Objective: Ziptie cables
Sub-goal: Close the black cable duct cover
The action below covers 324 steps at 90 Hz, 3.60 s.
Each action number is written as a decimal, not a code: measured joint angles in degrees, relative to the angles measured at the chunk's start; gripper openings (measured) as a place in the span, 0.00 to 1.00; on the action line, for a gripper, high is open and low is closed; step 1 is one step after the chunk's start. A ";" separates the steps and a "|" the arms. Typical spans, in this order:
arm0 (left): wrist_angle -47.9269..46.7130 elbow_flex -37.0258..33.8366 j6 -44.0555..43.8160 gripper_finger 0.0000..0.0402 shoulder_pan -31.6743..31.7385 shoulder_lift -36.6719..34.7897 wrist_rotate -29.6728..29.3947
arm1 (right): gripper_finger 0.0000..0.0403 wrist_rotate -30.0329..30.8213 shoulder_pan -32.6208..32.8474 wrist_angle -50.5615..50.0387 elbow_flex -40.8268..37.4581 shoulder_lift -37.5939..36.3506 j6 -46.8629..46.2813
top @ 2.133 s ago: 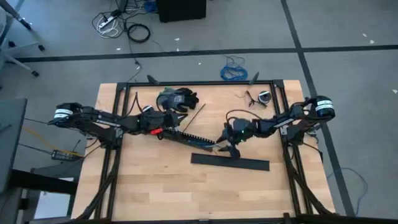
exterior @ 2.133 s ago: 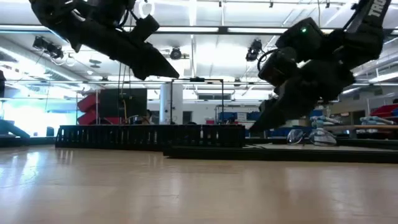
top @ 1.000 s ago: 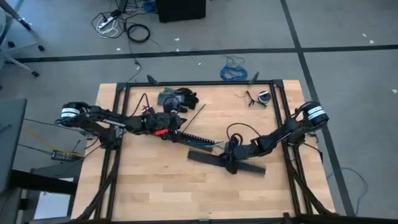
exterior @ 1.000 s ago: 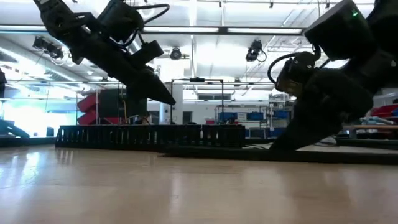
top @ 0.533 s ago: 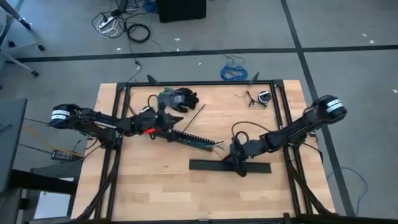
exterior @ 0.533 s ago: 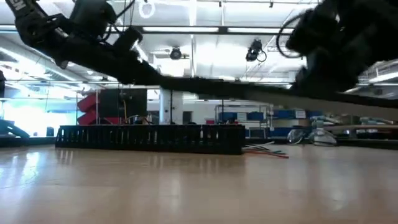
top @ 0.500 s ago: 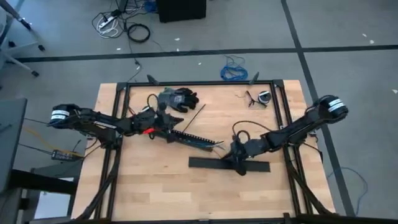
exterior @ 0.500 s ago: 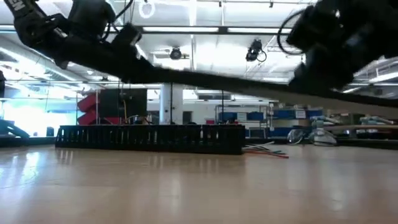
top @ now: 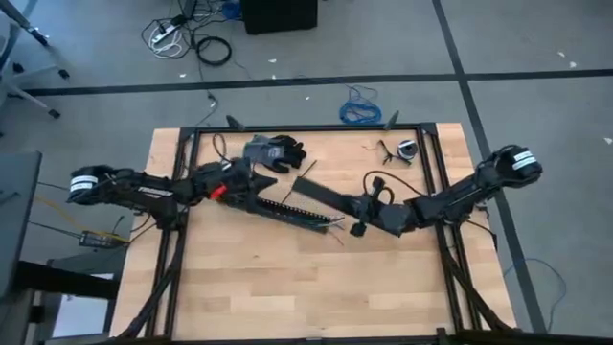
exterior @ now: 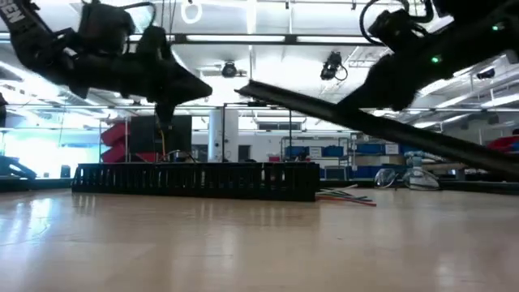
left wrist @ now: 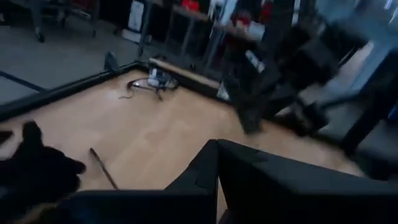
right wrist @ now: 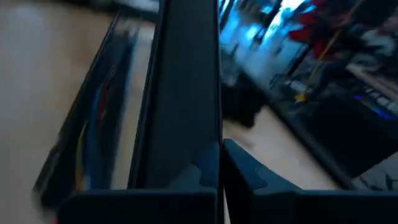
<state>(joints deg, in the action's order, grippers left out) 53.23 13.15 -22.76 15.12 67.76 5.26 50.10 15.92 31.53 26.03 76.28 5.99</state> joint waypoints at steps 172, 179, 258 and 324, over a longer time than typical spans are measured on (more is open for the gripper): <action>18.20 19.64 18.44 0.00 -0.51 20.67 -4.40 | 0.48 -21.79 -16.76 9.90 13.19 1.79 3.45; 24.64 19.58 23.97 0.00 -0.51 20.72 -1.65 | 0.51 -28.67 -18.81 1.76 13.17 -2.52 -3.30; 14.69 28.89 32.02 0.00 5.54 20.23 51.08 | 0.64 -85.63 -35.71 -1.58 13.10 -1.15 -28.43; 11.54 29.20 34.17 0.00 7.01 20.73 52.91 | 0.85 -101.19 -33.18 4.51 29.12 18.45 -24.19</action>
<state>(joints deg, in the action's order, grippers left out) 64.77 42.35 11.41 22.13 88.49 58.17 -51.09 -17.26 36.04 55.15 94.73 -18.21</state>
